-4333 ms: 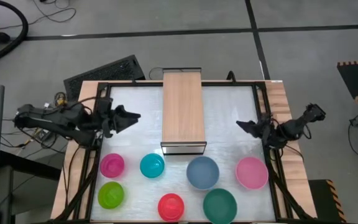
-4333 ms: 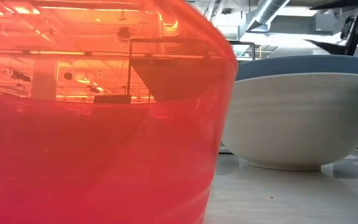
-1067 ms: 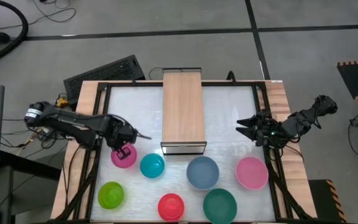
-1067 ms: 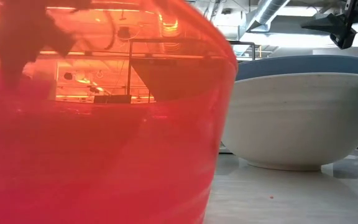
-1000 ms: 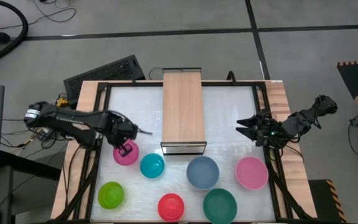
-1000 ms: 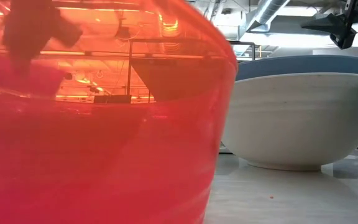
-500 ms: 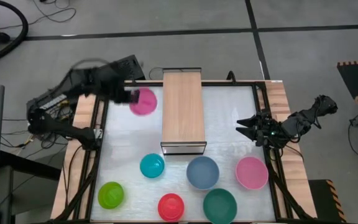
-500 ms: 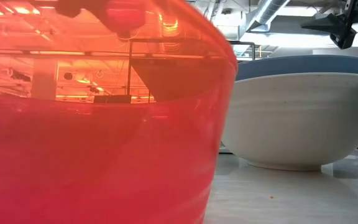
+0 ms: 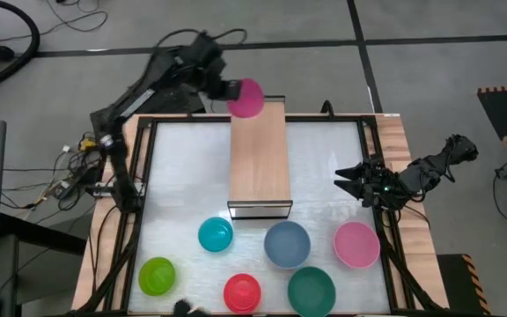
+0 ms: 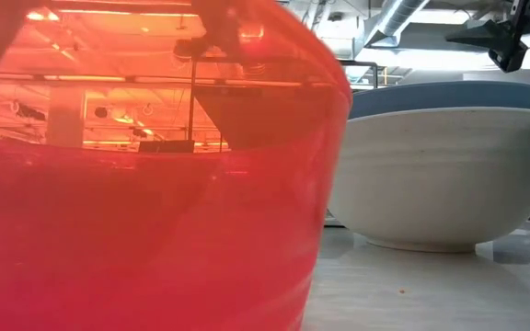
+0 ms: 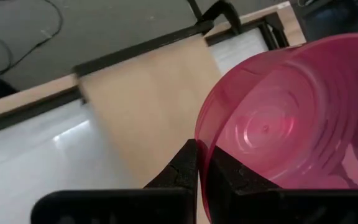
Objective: Place and stack bowls onto a shelf
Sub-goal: Put the pink bowl on the shelf
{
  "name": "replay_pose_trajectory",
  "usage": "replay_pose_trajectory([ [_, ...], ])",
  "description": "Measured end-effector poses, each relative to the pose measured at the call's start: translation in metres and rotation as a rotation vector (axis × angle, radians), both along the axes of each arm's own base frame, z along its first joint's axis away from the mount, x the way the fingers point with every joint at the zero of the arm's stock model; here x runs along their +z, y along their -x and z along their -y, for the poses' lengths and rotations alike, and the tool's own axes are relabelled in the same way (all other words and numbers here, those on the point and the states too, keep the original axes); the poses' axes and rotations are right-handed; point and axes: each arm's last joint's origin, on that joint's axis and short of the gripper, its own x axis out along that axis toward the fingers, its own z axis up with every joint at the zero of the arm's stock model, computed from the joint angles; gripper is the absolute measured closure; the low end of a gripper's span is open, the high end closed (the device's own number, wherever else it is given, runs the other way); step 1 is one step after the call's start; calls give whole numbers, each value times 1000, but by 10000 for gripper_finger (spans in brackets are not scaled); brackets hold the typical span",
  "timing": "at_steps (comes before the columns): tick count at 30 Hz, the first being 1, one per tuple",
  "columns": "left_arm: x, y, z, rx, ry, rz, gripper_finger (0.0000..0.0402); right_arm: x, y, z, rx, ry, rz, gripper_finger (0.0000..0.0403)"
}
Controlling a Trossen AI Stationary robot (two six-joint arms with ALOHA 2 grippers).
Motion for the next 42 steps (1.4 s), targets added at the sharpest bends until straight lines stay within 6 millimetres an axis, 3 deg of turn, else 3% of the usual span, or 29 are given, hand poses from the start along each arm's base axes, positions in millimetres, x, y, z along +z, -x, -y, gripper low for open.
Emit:
replay_pose_trajectory([
  [7, -48, -45, -31, -14, 63, 61, 401, 0, 0, 0, -4, -21, 5, 109],
  [14, -85, -65, -39, -28, 59, -58, 401, 0, 0, 0, -8, -49, 12, 109],
  [28, -89, -68, -36, -79, -47, -144, 391, 0, 0, 0, -9, -51, 13, 109],
  [42, -86, -77, -32, -142, -144, -122, 257, 0, 0, 1, -43, -34, 14, 109],
])
